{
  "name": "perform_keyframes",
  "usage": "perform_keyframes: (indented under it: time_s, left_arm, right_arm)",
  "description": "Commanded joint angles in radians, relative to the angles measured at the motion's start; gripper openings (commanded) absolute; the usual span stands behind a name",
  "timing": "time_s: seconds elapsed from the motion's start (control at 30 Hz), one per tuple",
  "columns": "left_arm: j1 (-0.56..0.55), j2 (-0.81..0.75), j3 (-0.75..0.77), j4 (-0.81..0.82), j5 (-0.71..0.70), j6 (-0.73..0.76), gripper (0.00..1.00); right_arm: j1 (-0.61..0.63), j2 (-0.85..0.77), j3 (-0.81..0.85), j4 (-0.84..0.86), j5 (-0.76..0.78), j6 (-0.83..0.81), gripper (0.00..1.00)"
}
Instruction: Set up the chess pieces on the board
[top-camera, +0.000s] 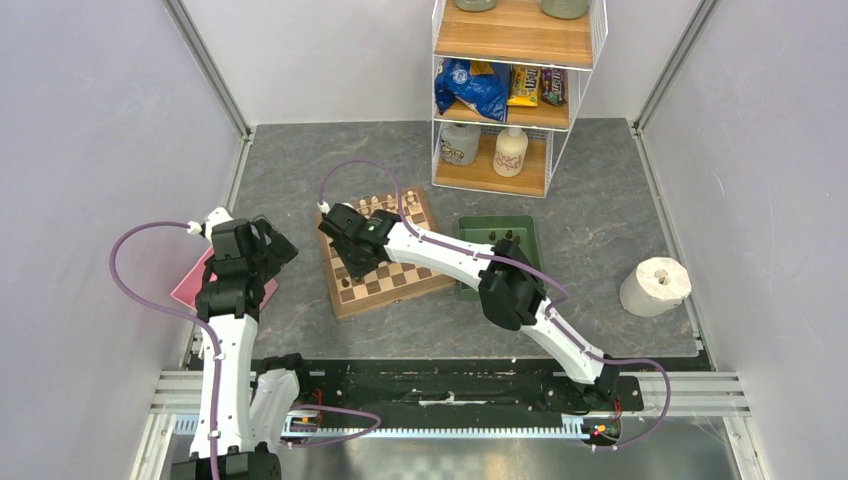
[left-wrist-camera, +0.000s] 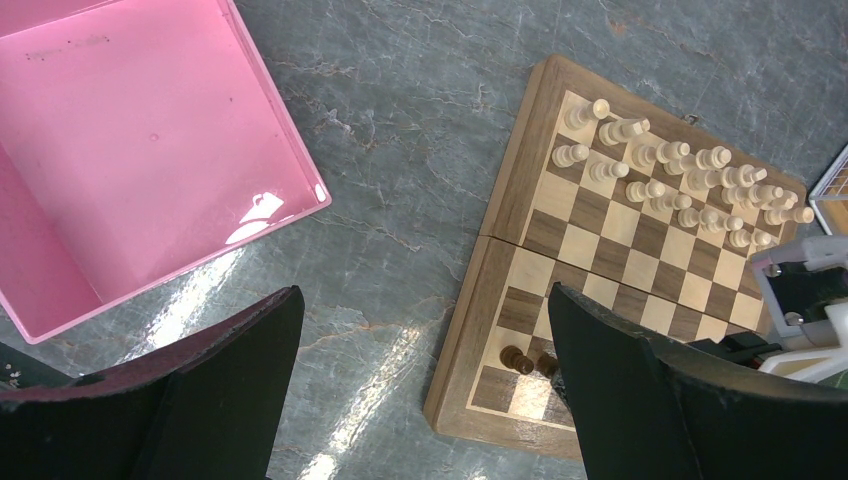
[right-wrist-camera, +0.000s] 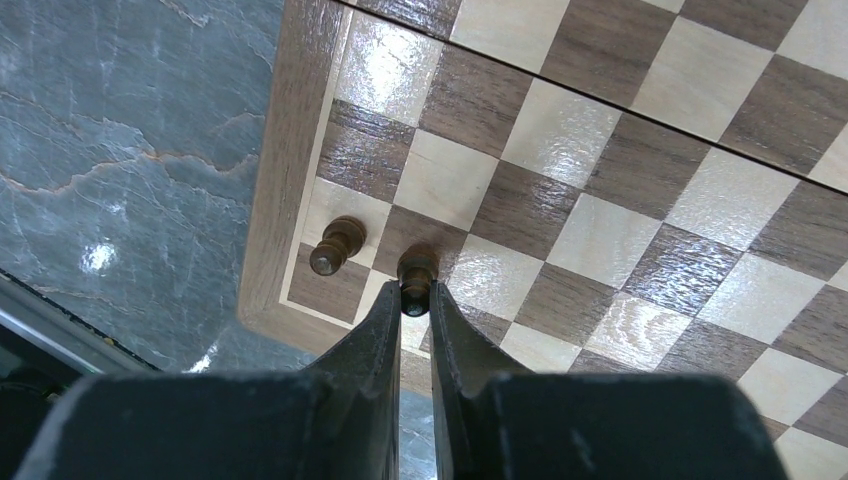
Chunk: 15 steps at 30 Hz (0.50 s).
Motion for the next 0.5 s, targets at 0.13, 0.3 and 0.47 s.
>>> perform_keyframes:
  time_s: [0.13, 0.3, 0.47]
  left_arm:
    - [0.007, -0.014, 0.001, 0.037, 0.009, -0.024, 0.99]
    - [0.007, -0.014, -0.001, 0.036, 0.009, -0.024, 0.99]
    - [0.008, -0.011, -0.001, 0.038, 0.01, -0.024, 0.99]
  right_arm:
    - [0.01, 0.021, 0.052, -0.003, -0.004, -0.012, 0.15]
    - [0.01, 0.027, 0.059, -0.004, 0.004, -0.016, 0.18]
    - [0.01, 0.03, 0.065, -0.006, 0.003, -0.02, 0.24]
